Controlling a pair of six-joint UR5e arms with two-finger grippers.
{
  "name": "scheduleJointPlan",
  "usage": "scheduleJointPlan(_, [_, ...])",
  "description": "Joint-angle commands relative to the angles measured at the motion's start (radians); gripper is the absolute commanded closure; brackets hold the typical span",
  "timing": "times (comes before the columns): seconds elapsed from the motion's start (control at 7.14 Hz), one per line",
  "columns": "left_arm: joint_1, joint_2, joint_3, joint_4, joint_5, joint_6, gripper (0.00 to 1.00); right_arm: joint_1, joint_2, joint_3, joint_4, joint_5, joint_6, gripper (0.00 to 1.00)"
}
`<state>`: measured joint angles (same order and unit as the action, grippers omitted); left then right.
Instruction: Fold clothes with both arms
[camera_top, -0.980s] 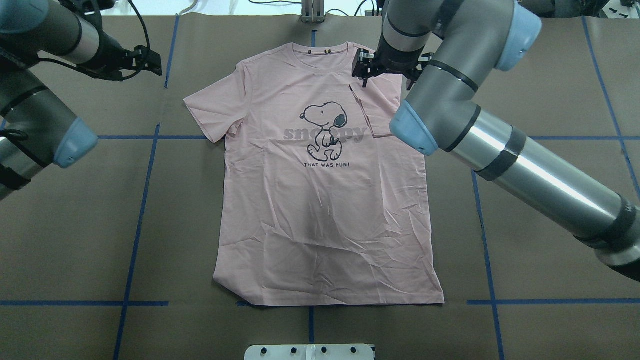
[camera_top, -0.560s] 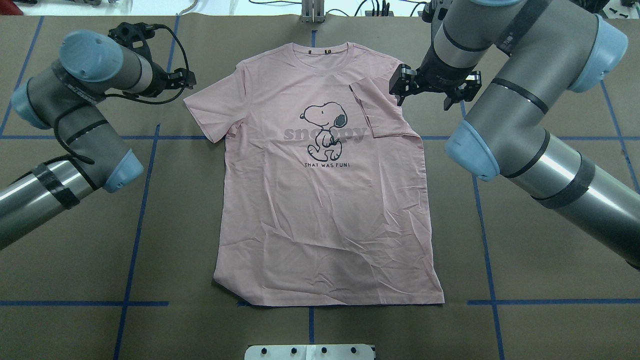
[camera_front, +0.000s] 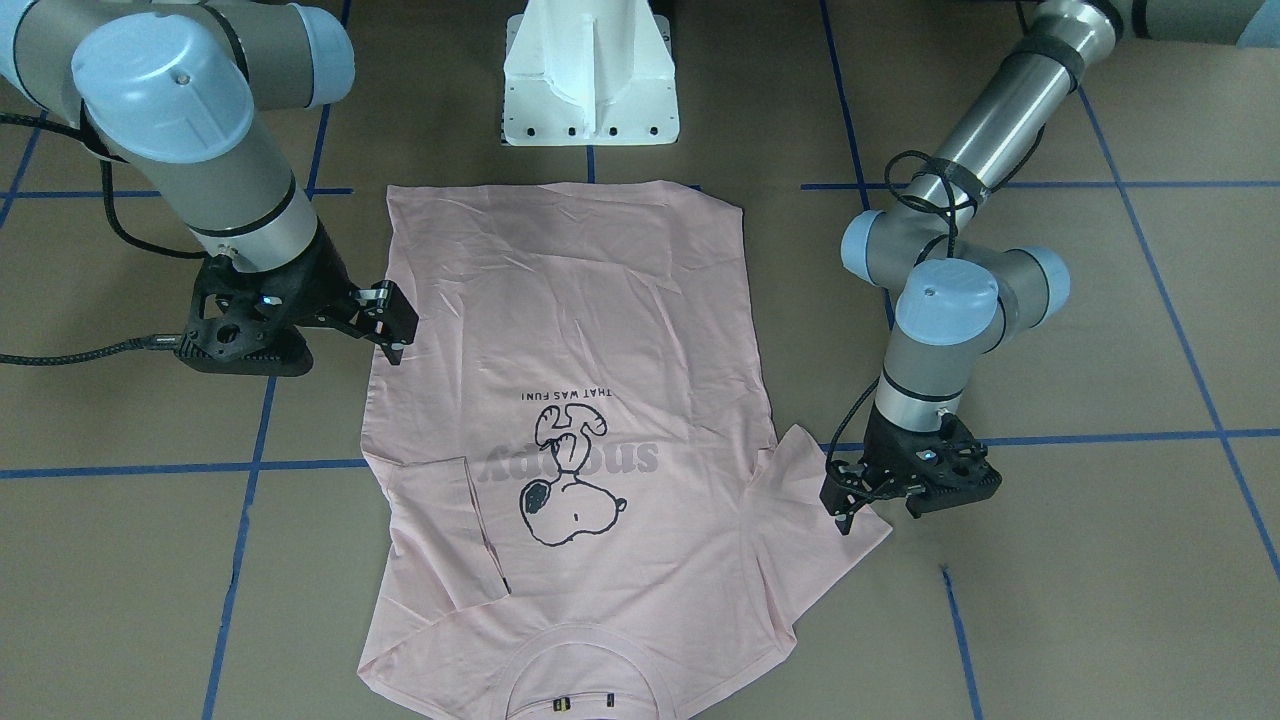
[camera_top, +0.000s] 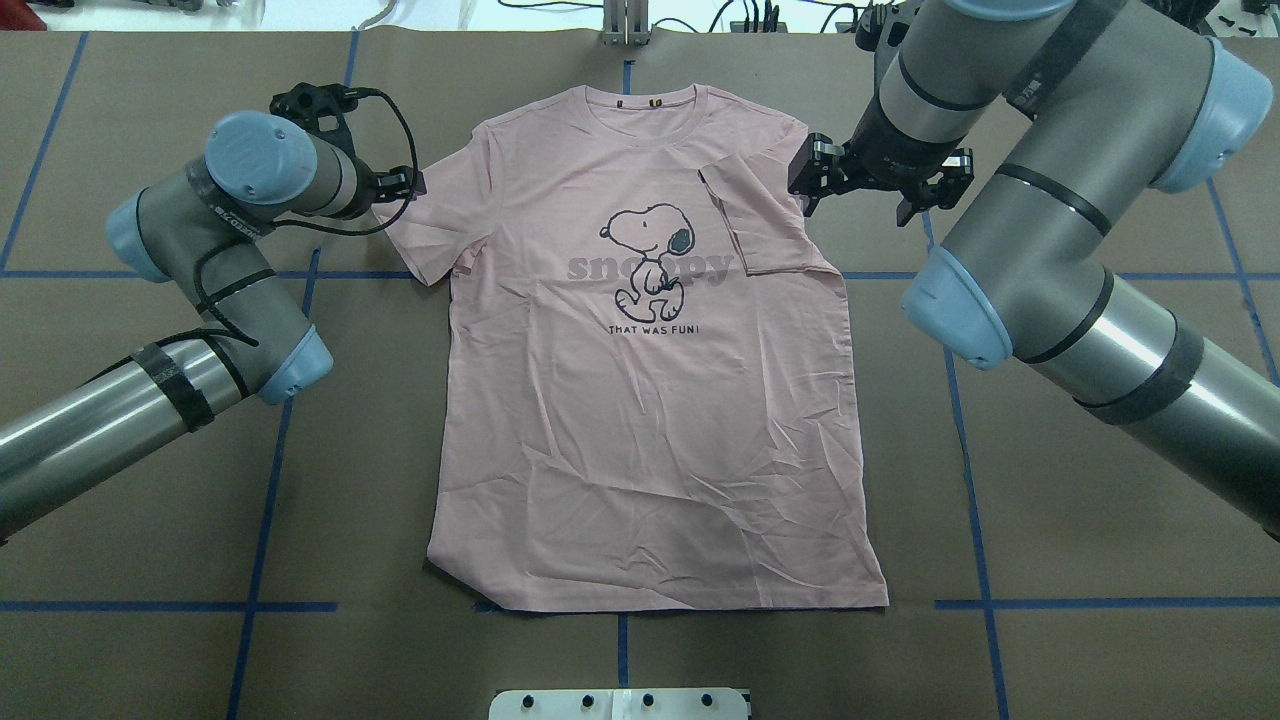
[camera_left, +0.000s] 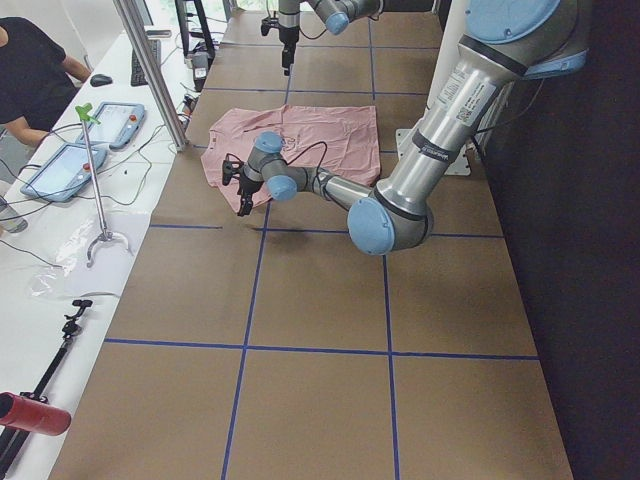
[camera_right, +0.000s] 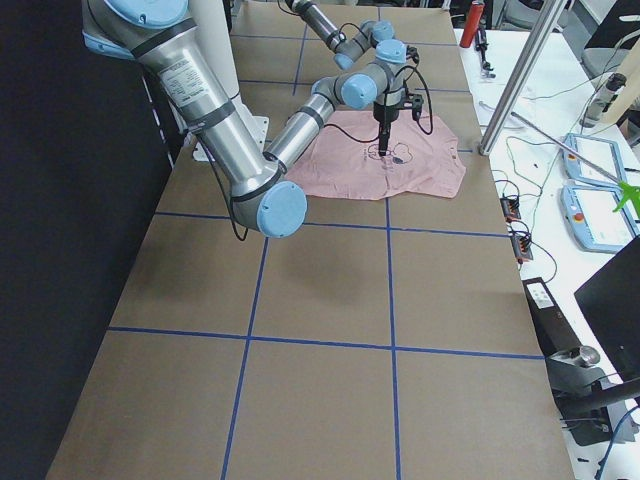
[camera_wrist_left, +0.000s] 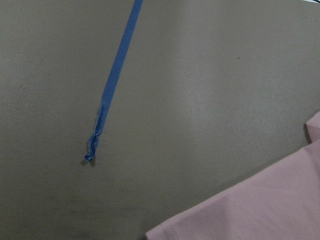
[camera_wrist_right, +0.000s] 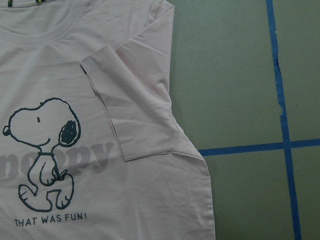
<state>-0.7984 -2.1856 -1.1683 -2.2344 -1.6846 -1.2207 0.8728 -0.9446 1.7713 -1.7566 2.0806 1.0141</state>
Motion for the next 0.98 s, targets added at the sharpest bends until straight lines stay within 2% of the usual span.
scheduleJointPlan(0.0, [0.001,-0.005,0.016,-0.005,0.002,0.004,0.08,-0.002,-0.002,-0.001,0.000,-0.001,0.003,0.00])
scheduleJointPlan(0.28, [0.001,-0.006,0.021,-0.005,0.002,0.004,0.28,-0.003,-0.002,-0.003,0.000,-0.001,0.003,0.00])
scheduleJointPlan(0.56, [0.001,-0.008,0.021,-0.004,0.002,0.006,0.67,-0.003,-0.002,-0.003,0.000,-0.001,0.001,0.00])
scheduleJointPlan(0.7, [0.001,-0.009,0.019,-0.004,0.000,0.007,0.89,-0.003,-0.002,-0.004,0.000,-0.002,0.001,0.00])
scheduleJointPlan(0.84, [0.001,-0.013,0.019,-0.004,0.000,0.007,1.00,-0.003,-0.008,-0.004,0.000,-0.001,0.000,0.00])
